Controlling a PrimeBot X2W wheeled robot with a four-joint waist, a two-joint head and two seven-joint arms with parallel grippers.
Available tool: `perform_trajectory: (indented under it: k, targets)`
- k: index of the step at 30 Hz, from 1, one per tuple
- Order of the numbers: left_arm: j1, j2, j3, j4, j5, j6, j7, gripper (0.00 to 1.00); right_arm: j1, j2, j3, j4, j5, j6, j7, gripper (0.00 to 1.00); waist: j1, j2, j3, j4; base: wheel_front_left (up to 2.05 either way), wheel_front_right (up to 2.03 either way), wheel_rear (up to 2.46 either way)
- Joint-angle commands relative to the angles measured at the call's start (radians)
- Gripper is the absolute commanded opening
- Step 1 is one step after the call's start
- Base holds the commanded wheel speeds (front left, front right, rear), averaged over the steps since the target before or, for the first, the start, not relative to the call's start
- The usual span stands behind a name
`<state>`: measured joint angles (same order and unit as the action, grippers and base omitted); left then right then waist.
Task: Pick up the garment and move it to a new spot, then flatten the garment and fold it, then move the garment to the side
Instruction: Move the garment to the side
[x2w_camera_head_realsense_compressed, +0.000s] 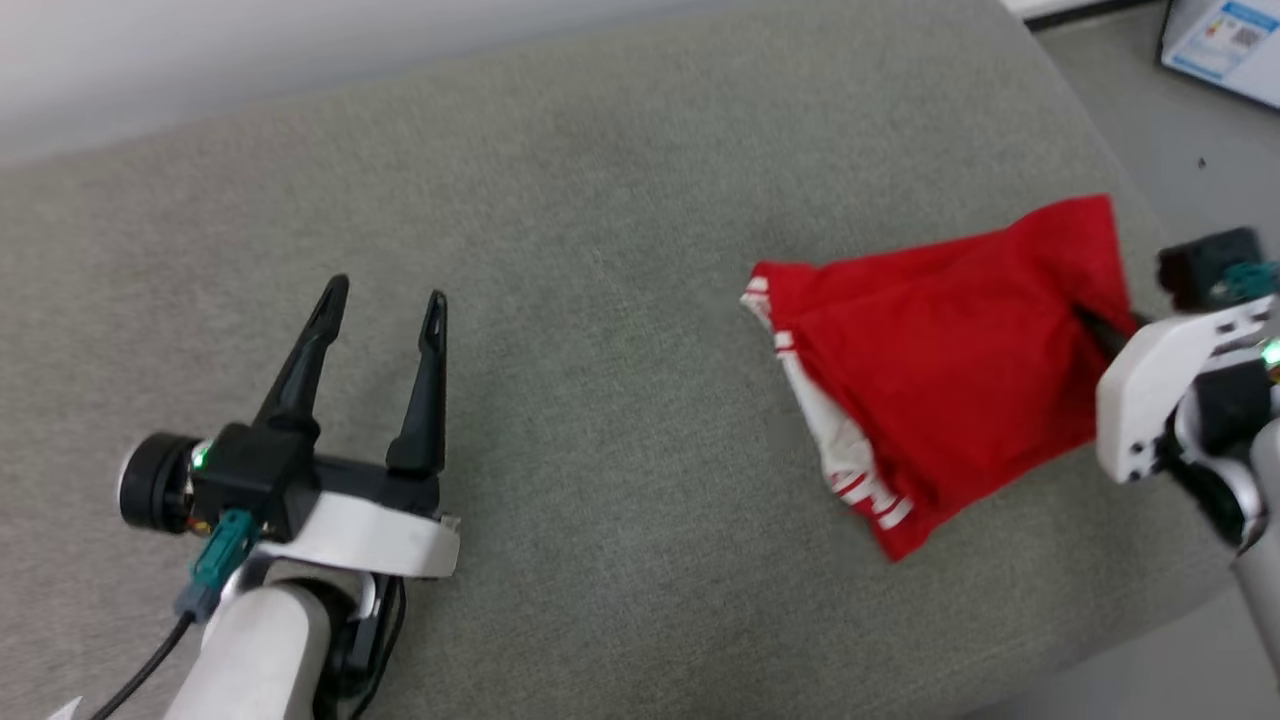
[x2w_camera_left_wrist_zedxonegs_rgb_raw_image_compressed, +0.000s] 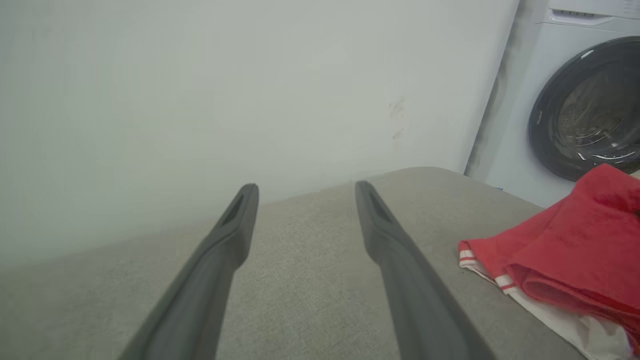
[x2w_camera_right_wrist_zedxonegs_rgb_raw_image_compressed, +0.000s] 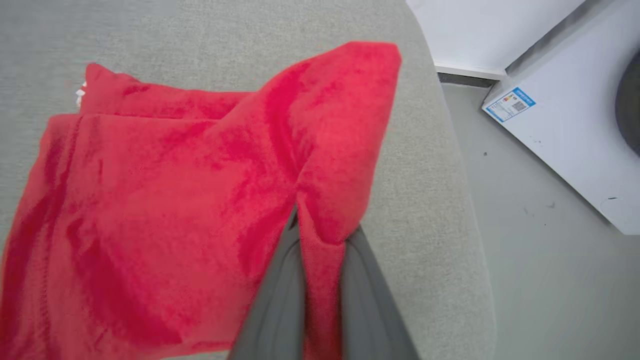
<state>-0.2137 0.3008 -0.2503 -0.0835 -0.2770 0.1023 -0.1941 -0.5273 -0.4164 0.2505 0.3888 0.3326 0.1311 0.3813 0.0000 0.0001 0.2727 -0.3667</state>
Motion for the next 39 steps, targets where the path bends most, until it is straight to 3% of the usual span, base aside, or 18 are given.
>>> perform_trajectory:
  k: [1, 7, 14, 16, 17, 27, 33, 39]
  targets:
    - [-0.036, 0.015, -0.011, -0.017, 0.015, -0.015, 0.014, 1.00, -0.050, -0.014, -0.028, 0.038, -0.029, -0.001, -0.050, 0.00, 0.0000, -0.0001, 0.097, -0.038, 0.00, 0.00, 0.00]
    - [-0.131, 0.034, -0.052, -0.070, 0.048, -0.048, 0.060, 1.00, -0.156, -0.040, -0.177, 0.204, -0.106, -0.001, -0.177, 0.00, 0.0000, -0.0001, 0.211, 0.001, 0.00, 0.00, 0.00]
    - [-0.189, 0.062, -0.069, -0.127, 0.073, -0.066, 0.103, 1.00, -0.241, -0.003, -0.312, 0.375, -0.183, -0.001, -0.292, 0.00, 0.0000, -0.0001, 0.303, 0.027, 0.00, 0.00, 0.00]
    - [-0.194, 0.068, -0.072, -0.136, 0.075, -0.068, 0.110, 1.00, -0.254, 0.017, -0.350, 0.430, -0.220, -0.001, -0.314, 0.85, 0.0000, -0.0001, 0.316, 0.031, 0.00, 0.00, 0.00]
    - [-0.197, 0.069, -0.074, -0.137, 0.076, -0.069, 0.112, 1.00, -0.259, 0.022, -0.368, 0.460, -0.239, -0.001, -0.320, 1.00, 0.0000, -0.0001, 0.319, 0.034, 0.00, 0.00, 0.00]
    - [-0.163, 0.050, -0.074, -0.097, 0.045, -0.056, 0.079, 1.00, -0.277, 0.045, -0.519, 0.586, -0.403, -0.001, -0.465, 1.00, 0.0000, -0.0001, 0.240, 0.028, 0.00, 0.00, 0.00]
    - [-0.091, 0.023, -0.060, -0.048, 0.010, -0.027, 0.032, 1.00, -0.217, 0.098, -0.497, 0.541, -0.456, -0.001, -0.525, 1.00, 0.0000, -0.0001, 0.126, 0.031, 0.00, 0.00, 0.00]
    - [-0.029, -0.011, -0.049, -0.003, -0.022, 0.002, -0.005, 1.00, -0.108, 0.172, -0.448, 0.454, -0.419, -0.001, -0.550, 1.00, 0.0000, -0.0001, 0.034, 0.065, 0.00, 0.00, 0.00]
